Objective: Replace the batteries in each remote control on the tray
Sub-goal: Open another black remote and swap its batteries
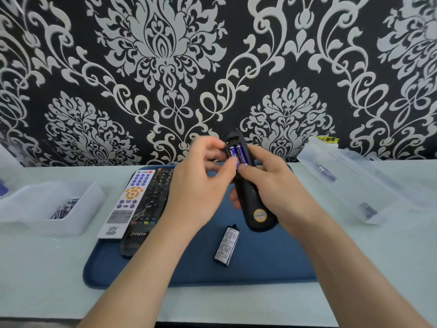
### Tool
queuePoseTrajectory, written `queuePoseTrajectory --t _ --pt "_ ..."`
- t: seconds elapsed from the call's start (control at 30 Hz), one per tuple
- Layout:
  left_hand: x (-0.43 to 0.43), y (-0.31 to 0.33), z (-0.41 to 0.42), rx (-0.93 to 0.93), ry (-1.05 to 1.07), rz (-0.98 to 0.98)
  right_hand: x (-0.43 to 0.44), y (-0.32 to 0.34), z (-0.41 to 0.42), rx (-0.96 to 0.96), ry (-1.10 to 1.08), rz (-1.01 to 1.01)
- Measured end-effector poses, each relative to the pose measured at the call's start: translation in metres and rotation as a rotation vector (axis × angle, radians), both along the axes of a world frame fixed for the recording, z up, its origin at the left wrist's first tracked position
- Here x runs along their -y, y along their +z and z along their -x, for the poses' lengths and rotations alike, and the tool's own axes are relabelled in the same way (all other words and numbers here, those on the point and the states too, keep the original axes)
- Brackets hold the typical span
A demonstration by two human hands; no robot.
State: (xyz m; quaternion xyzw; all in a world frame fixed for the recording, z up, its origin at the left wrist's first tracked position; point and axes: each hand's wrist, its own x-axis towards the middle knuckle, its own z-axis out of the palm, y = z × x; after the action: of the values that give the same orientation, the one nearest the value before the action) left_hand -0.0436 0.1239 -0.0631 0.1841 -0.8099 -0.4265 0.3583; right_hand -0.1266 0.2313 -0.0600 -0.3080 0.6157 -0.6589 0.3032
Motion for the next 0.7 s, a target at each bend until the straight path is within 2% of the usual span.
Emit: queuePoseTrajectory --t 0.07,0.13,0.23,0.4,0.47,0.53,0.67,0.7 --pt "0.000 0.007 0.000 -0.072 -0.033 -0.350 -0.001 0.004 -0.002 -0.044 0.078 -0.002" --pt "0.004 0.011 -0.002 -0.051 -0.112 -0.514 -0.001 0.006 -0.005 -0.139 0.125 -0.030" --pt "0.012 0.010 -0.004 -0.051 -0.148 -0.593 -0.002 0.006 -0.003 -0.240 0.138 -0.081" --pt "0.008 0.002 -0.001 0.032 -0.118 -0.569 -0.007 0.001 0.001 -0.219 0.184 -0.168" --pt "0.014 -0.001 -0.002 0.161 -0.128 -0.486 -0.007 -0.002 0.003 -0.275 0.140 -0.210" --pt "0.020 0.000 -0.007 0.348 -0.134 -0.275 -0.008 -0.003 0.009 -0.288 0.094 -0.263" --pt "0.003 -0.011 -0.016 0.968 -0.107 0.476 -0.017 -0.005 0.020 -0.172 0.108 -0.347" --pt "-0.004 -0.017 -0.016 1.042 -0.128 0.571 -0.020 -0.006 0.022 -0.178 0.140 -0.356"
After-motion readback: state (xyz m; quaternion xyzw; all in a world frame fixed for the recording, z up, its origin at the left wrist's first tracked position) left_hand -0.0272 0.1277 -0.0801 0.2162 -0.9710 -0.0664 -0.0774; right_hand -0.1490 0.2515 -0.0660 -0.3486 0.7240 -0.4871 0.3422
